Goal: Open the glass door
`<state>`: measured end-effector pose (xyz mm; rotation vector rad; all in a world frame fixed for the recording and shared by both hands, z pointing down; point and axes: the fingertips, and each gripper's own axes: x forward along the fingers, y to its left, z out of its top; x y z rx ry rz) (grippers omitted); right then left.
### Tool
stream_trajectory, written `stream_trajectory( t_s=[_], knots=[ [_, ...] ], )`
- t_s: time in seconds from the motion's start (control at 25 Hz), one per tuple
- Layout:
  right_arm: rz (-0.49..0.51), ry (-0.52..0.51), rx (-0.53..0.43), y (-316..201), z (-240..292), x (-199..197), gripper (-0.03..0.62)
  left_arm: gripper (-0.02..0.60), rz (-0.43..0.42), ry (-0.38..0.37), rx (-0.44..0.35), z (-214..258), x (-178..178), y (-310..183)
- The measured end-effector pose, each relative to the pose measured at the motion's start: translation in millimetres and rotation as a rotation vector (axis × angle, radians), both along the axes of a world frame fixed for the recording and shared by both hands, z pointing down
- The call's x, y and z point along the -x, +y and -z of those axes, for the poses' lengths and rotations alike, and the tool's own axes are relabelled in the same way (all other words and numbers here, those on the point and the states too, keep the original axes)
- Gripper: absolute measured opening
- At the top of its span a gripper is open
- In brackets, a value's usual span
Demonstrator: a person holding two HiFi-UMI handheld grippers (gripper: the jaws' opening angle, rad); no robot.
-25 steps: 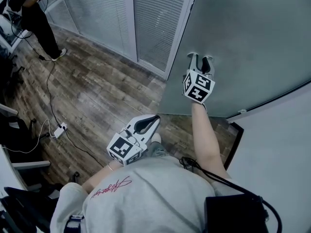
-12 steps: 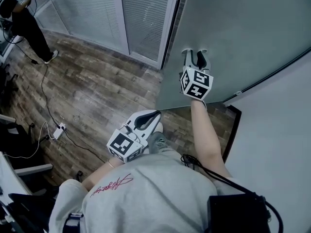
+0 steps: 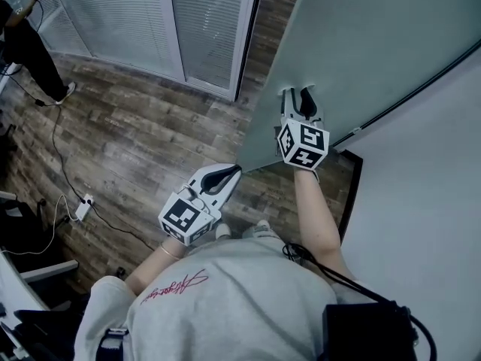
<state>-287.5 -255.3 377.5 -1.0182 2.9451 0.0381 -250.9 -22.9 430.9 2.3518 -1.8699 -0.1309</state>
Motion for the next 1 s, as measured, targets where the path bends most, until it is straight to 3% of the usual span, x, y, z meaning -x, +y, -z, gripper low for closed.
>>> stream_trajectory(
  t_s=[0.56, 1.0],
  knots=[
    [0.075, 0.001, -0.007, 49.7, -0.6, -73.6, 0.130, 0.023, 0.013, -0.025, -0.058, 14.5, -40.2, -5.3],
    [0.145, -0.005, -0.003, 83.7, -0.4, -143.2, 0.126, 0.023, 0.031, -0.049, -0.078, 23.5, -107.9, -2.2]
  ],
)
